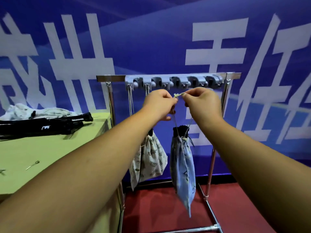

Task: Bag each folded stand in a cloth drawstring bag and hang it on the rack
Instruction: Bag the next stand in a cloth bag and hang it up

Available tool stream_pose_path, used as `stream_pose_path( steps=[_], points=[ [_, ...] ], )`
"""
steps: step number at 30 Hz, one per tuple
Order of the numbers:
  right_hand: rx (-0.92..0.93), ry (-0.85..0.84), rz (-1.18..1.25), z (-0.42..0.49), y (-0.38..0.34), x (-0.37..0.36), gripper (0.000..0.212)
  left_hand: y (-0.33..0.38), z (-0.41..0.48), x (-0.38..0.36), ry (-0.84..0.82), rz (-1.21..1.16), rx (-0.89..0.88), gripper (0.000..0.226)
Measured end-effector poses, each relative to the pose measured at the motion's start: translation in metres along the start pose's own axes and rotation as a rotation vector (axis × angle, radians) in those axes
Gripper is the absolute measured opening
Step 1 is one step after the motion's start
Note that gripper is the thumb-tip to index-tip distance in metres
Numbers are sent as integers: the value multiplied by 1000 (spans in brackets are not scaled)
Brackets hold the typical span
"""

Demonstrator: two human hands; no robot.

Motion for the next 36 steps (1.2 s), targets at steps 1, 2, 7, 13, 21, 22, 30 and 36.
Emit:
stream_pose_path(
  steps=[1, 2, 7, 13, 21, 22, 30, 36],
  points=[
    [2, 10, -14, 9, -1, -3, 12, 2, 9, 1, 23, 25, -25, 21],
    [2, 16, -20, 18, -2, -6, 12, 0, 16, 0, 29, 15, -21, 23],
    [67, 1, -95, 52, -22, -25, 11, -15, 46, -3, 45, -260, 82, 24],
    [129, -31, -114, 79, -27, -48, 12, -21, 73, 7, 139, -252, 78, 15],
    [70, -23, -100, 103, -30, -67, 13, -29, 88, 2, 245, -177, 91, 22],
    [62, -35, -115, 107, -30, -69, 13, -30, 89, 2, 256, -169, 97, 23],
    [-81, -174, -60, 106, -11, -88, 12, -58, 88, -6, 201, -167, 166, 18],
    [-110, -221, -64, 97, 9, -96, 10, -71, 82, -5, 56, 27, 121, 14]
  ],
)
Point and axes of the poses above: each hand's wrist, its own z-axis towards the middle knuckle, its own x-axis out of the back of the hand, y = z × x, the point moved 9 cm from there along z, towards the middle knuckle, and after that the axes turned 11 degrees about -x, right-handed, at the moved point
